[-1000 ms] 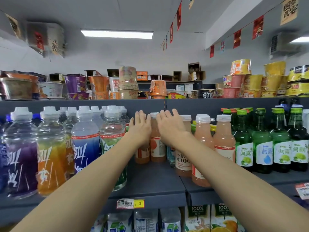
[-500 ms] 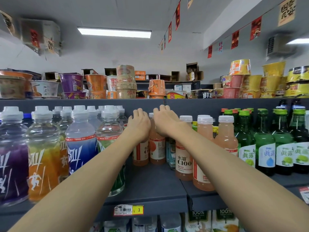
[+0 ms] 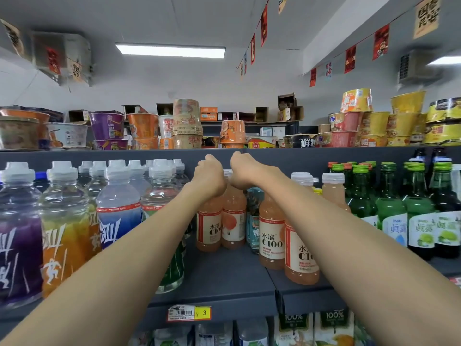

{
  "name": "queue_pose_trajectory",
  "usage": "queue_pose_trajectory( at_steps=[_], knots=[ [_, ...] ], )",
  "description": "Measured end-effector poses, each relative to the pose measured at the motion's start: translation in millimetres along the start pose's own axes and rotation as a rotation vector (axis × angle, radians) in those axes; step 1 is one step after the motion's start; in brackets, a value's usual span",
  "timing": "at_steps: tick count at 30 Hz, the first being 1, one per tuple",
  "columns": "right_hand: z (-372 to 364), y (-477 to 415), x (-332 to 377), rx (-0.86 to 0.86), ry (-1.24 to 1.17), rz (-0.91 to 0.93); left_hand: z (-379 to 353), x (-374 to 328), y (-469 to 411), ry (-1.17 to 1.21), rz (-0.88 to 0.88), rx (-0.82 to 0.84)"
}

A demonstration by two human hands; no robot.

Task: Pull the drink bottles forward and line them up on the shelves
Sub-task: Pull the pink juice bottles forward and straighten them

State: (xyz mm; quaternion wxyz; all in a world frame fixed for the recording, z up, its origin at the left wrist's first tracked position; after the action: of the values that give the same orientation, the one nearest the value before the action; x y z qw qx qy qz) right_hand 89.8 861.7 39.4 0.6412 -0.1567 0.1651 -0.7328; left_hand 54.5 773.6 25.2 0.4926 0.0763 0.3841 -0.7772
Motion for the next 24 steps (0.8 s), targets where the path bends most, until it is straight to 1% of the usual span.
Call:
queue_pose_trajectory(
  at_steps=[5,10,13,15,18,24],
  knots=[
    [3.1,1.3,6.5,0.068,0.090,0.040,2.1,-0.6,-3.6,-0.157,-0.067,0.146],
    [6.2,2.4,10.7,0.103,0.169,0.082,7.8,-11.7,-1.8,-0.287,-0.175,0.126],
    [4.7,4.7,7.8,0.140,0.257,0.105,5.0,-14.8,-1.0,-0.395,-0.232,0.193],
    [5.2,5.7,4.0,0.110,0.288,0.109,3.0,-13.6,-0.7,-0.482,-0.260,0.208],
    [3.6,4.0,3.0,0.037,0.211,0.130,-0.3,-13.8,-1.6,-0.532,-0.320,0.174],
    [3.7,2.5,5.5,0.048,0.190,0.129,-7.0,-15.4,1.5,-0.577,-0.375,0.181]
  ],
)
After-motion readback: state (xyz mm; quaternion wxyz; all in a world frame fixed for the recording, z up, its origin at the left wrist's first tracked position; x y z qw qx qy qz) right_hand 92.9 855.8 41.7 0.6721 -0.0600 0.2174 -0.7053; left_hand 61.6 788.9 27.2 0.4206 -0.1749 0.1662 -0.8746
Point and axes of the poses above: each hand's wrist, its own y-axis away from the middle knuckle, its own z-axis out of the back of the hand, x = y × z, the point moved 8 cm from there along -y, towards the middle knuckle, and after that the axes turned 8 degrees about y, right-handed, at the moved point
